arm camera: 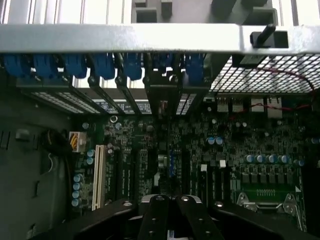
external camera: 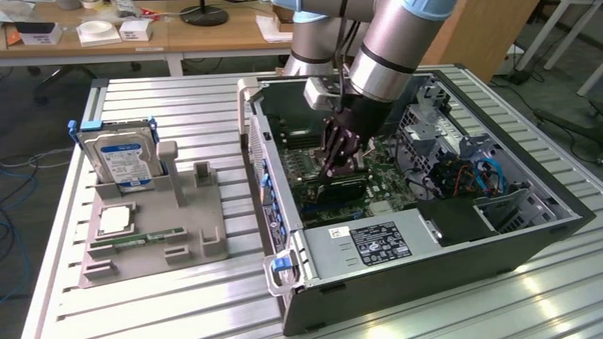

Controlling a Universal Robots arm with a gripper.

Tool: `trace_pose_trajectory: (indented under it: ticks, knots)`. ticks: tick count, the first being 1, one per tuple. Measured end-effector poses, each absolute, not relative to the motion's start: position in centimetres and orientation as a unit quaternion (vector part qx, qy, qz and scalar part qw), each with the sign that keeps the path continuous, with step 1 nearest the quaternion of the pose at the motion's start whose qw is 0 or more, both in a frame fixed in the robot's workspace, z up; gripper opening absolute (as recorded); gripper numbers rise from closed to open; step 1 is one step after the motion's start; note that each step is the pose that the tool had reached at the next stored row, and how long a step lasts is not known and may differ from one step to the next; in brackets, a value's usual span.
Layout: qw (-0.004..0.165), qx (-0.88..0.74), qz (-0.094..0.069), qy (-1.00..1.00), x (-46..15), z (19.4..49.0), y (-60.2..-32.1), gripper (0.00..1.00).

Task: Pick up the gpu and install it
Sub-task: 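Press down on the gpu until it lock into place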

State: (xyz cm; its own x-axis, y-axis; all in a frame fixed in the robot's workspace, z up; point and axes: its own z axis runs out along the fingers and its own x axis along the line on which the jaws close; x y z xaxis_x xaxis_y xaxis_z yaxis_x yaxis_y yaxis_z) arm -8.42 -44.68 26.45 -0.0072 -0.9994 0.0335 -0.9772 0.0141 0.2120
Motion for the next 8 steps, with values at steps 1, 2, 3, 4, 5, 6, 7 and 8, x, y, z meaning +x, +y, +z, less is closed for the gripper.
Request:
trace_pose_trajectory:
  ticks: [1, 2, 3, 4, 5, 6, 7, 8]
  knots:
    - [0.081, 0.700, -0.057, -0.707, -8.42, 26.44, -44.68, 0.10]
    - [0.076, 0.700, -0.051, -0.708, -8.42, 26.45, -44.68, 0.10]
    - [0.071, 0.701, -0.045, -0.708, -8.43, 26.45, -44.68, 0.10]
    - [0.067, 0.701, -0.038, -0.709, -8.42, 26.45, -44.67, 0.10]
    - [0.063, 0.701, -0.032, -0.709, -8.43, 26.44, -44.66, 0.10]
    - [0.060, 0.702, -0.026, -0.710, -8.47, 26.44, -44.66, 0.10]
    - [0.058, 0.701, -0.021, -0.710, -8.55, 26.44, -44.63, 0.10]
    - [0.058, 0.701, -0.017, -0.710, -8.59, 26.44, -44.57, 0.10]
